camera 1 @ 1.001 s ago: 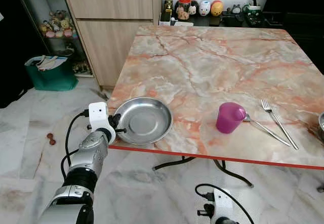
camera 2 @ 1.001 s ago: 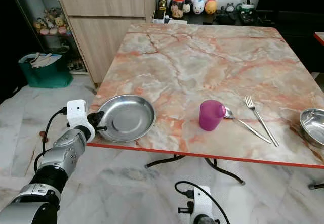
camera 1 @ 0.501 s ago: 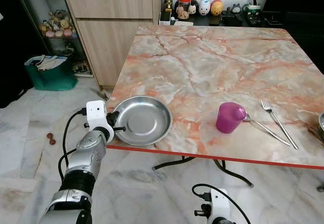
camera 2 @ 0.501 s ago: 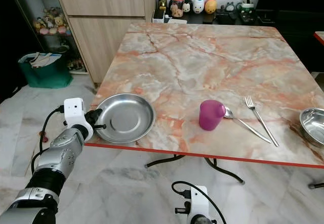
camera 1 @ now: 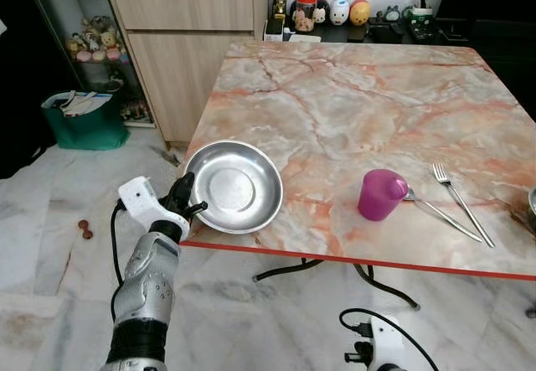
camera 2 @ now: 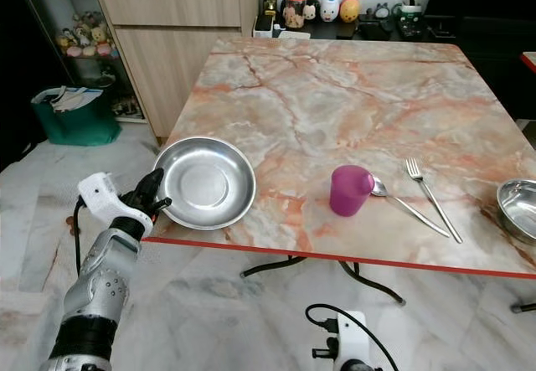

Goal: Setting the table

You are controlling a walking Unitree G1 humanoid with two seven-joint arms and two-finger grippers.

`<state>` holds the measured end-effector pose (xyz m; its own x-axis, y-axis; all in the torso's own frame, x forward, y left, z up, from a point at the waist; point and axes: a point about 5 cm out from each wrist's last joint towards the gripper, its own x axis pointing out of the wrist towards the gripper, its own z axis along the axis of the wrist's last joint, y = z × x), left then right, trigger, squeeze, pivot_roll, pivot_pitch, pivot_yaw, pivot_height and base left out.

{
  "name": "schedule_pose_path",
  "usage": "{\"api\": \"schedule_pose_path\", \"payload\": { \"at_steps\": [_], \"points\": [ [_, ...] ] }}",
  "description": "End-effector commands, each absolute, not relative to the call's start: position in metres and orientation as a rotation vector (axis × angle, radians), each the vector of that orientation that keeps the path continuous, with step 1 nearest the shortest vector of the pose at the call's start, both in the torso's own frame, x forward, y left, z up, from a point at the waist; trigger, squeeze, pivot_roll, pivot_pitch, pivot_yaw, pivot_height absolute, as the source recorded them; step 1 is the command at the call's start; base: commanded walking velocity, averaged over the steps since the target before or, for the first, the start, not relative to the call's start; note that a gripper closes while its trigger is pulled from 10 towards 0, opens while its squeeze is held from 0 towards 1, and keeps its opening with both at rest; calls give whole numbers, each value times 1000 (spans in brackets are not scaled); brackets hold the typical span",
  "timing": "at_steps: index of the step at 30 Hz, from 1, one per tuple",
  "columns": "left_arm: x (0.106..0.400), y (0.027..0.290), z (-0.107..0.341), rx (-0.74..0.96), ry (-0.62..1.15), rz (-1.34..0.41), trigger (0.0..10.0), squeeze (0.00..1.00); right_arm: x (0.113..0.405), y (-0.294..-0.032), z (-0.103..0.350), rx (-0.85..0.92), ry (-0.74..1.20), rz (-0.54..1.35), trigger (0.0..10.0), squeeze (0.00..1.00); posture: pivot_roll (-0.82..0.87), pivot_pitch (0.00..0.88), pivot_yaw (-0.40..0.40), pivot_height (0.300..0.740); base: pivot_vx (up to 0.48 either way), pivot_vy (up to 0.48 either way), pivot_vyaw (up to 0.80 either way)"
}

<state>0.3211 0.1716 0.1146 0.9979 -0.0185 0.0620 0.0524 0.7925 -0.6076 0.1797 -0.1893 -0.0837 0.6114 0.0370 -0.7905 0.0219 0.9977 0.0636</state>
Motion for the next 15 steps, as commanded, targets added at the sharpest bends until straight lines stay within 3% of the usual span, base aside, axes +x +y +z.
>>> {"api": "schedule_pose_path", "payload": {
  "at_steps": [1,15],
  "points": [
    [320,175,120,-707,-80,-27,10000,0,180,-189,-83,80,904,8,10000,0,16,15,1,740,0,0,0],
    [322,172,154,-949,-222,-41,10000,0,181,-156,-87,92,931,26,10000,0,13,43,-6,740,0,0,0]
  ]
}}
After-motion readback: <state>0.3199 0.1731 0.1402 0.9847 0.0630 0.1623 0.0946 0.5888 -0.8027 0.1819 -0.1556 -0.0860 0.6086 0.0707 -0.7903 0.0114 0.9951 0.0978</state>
